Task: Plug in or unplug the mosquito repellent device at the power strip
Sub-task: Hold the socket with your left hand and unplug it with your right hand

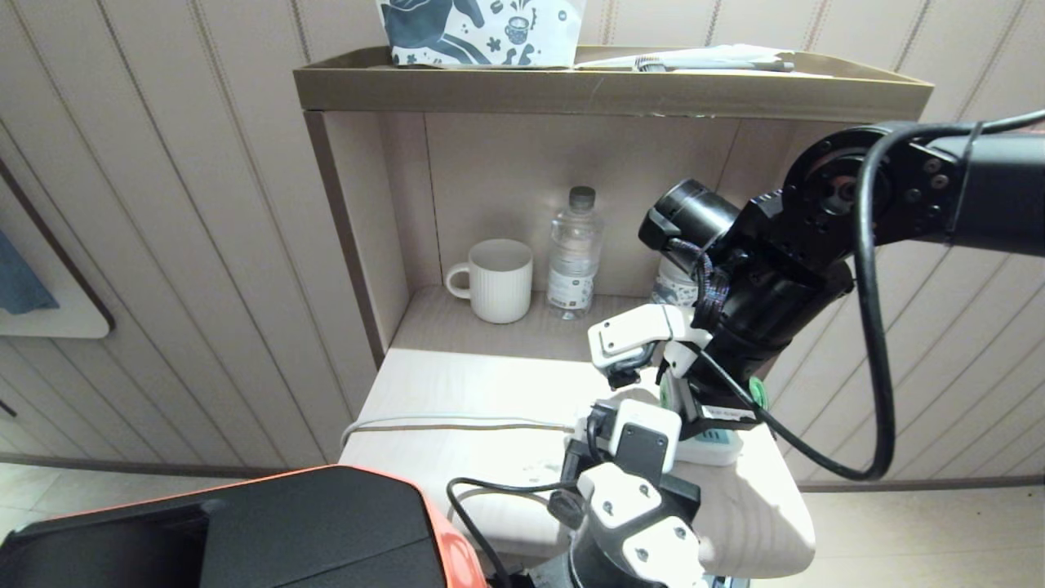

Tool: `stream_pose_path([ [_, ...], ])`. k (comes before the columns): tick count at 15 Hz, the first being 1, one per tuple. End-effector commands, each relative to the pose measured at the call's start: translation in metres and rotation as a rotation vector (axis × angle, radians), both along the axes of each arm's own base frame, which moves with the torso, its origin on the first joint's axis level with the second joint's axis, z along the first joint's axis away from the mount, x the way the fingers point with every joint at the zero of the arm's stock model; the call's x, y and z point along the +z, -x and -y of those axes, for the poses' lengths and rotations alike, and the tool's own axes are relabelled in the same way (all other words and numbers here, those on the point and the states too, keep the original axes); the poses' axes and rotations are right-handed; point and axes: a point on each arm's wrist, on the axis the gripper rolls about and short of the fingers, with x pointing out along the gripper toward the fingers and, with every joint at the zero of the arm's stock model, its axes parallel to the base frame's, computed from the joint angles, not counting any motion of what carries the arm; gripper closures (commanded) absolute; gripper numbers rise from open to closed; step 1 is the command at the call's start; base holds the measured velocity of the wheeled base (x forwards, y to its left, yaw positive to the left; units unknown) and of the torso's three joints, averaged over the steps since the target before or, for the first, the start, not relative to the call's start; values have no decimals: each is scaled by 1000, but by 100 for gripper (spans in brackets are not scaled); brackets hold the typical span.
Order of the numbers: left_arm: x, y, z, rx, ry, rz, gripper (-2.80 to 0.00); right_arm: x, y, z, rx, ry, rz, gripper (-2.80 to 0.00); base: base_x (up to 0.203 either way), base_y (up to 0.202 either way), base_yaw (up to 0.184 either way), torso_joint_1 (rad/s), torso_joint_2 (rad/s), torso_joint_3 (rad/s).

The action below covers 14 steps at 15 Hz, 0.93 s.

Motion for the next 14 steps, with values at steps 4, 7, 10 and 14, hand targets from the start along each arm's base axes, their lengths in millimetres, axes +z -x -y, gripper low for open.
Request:
stream_pose_path([
  [4, -24, -10, 6, 33, -26, -10, 0, 0, 3, 1, 10, 4, -7, 0, 0, 0, 0, 0, 0, 0],
  [7, -34, -19, 4, 54, -42, -18, 0, 2, 4, 1, 10, 3, -2, 0, 0, 0, 0, 0, 0, 0],
  [10, -35, -18, 3, 54, -45, -20, 0, 15, 12, 7, 9, -19, 34, 0, 0, 0, 0, 0, 0, 0],
  [14, -35, -17, 3, 53, -43, -19, 0, 26, 17, 18, -12, -37, 60, 0, 0, 0, 0, 0, 0, 0],
])
